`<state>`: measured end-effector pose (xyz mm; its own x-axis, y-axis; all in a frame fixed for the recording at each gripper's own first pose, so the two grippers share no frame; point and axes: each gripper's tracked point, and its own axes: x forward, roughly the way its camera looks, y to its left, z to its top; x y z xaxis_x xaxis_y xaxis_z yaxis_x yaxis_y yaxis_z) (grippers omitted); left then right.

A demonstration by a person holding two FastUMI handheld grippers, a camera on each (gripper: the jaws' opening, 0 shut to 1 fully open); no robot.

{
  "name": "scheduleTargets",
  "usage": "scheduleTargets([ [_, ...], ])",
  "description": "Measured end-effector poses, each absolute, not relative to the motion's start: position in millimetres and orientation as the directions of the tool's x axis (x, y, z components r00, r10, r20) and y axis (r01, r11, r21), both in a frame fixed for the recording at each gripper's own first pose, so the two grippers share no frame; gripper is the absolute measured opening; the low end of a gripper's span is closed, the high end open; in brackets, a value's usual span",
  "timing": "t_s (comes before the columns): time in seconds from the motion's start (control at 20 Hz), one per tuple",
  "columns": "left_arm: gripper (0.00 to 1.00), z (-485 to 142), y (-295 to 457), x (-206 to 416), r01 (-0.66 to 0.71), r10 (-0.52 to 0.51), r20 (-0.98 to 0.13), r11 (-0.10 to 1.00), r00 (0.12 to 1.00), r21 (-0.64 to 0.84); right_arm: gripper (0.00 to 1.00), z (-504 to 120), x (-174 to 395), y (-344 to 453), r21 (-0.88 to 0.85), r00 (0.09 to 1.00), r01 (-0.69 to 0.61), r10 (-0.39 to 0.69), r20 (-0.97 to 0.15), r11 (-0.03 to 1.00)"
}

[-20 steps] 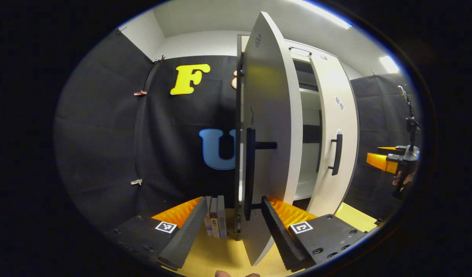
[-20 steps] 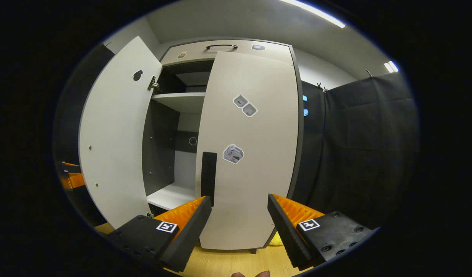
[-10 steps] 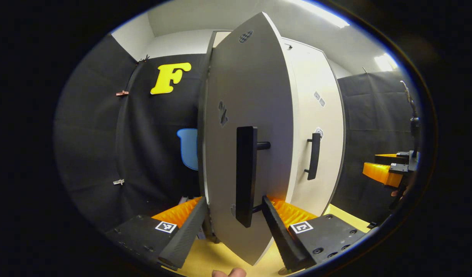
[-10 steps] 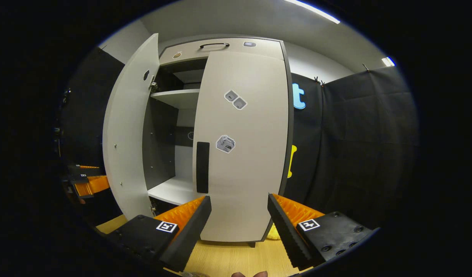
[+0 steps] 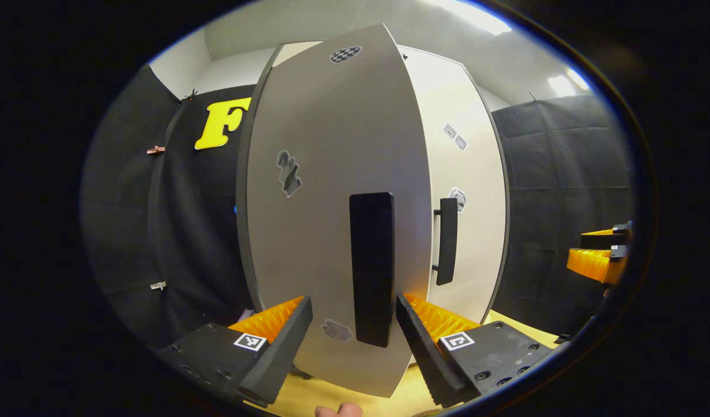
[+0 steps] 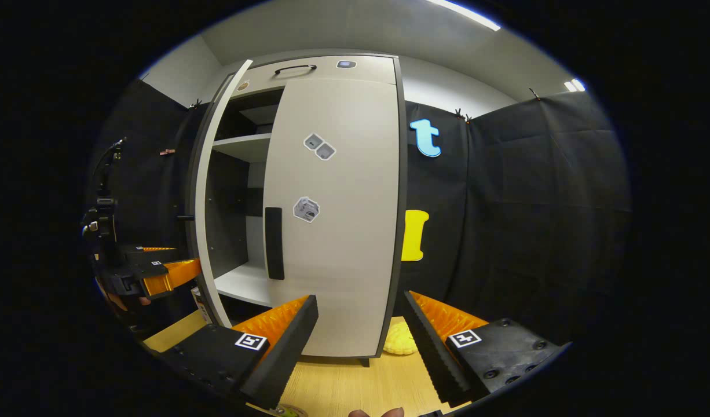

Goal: Grasp the bottle in the cabinet with the left hand and place it on the coaster, then close the right door with the right hand and the left door with the left hand.

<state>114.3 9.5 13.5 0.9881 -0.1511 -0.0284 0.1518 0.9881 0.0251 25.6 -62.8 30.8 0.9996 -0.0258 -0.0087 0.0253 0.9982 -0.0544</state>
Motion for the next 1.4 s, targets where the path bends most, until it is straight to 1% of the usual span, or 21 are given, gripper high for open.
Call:
scheduleTargets([
  [0.3,0.93,14,-5,143,0.131,-0.130,-0.031,0.991,0.991,0.008,0.98,29,23,-103,-0.016,0.997,0.079,-0.080,-0.019,0.997],
  [0.65,0.93,10,-19,177,0.094,-0.095,-0.019,0.994,0.995,-0.053,0.98,26,21,-127,-0.015,0.995,0.099,-0.100,-0.030,0.995],
  [0.75,0.94,11,-21,186,0.090,-0.091,-0.017,0.995,0.996,-0.046,0.98,25,22,-131,-0.016,0.994,0.100,-0.101,-0.033,0.995],
  [0.85,0.96,13,-24,193,0.083,-0.084,-0.015,0.996,0.996,-0.030,0.98,24,22,-134,-0.016,0.994,0.101,-0.102,-0.035,0.995],
  [0.9,0.94,14,-25,197,0.080,-0.080,-0.014,0.997,0.997,-0.021,0.98,24,21,-135,-0.016,0.994,0.101,-0.102,-0.036,0.995],
  [0.95,0.96,15,-26,201,0.078,-0.078,-0.013,0.997,0.997,-0.012,0.98,24,22,-135,-0.015,0.994,0.100,-0.100,-0.036,0.995],
  [1.0,0.94,15,-29,202,0.076,-0.076,-0.012,0.997,0.997,-0.009,0.98,23,21,-136,-0.014,0.994,0.099,-0.099,-0.037,0.995],
  [1.05,0.96,16,-30,203,0.073,-0.073,-0.010,0.997,0.997,-0.013,0.98,23,20,-137,-0.014,0.994,0.098,-0.098,-0.037,0.995],
  [1.1,0.96,14,-30,204,0.069,-0.069,-0.008,0.997,0.998,-0.021,0.98,23,20,-138,-0.015,0.994,0.098,-0.098,-0.037,0.995],
  [1.15,0.94,14,-28,204,0.067,-0.067,-0.005,0.997,0.998,-0.031,0.98,23,19,-139,-0.017,0.994,0.098,-0.099,-0.038,0.995],
  [1.3,0.94,11,-24,202,0.067,-0.068,-0.007,0.995,0.998,-0.075,0.98,23,17,-142,-0.013,0.994,0.099,-0.100,-0.039,0.995],
  [1.4,0.95,6,-26,196,0.069,-0.071,-0.028,0.994,0.997,-0.088,0.98,24,16,-142,-0.008,0.995,0.096,-0.096,-0.036,0.995],
])
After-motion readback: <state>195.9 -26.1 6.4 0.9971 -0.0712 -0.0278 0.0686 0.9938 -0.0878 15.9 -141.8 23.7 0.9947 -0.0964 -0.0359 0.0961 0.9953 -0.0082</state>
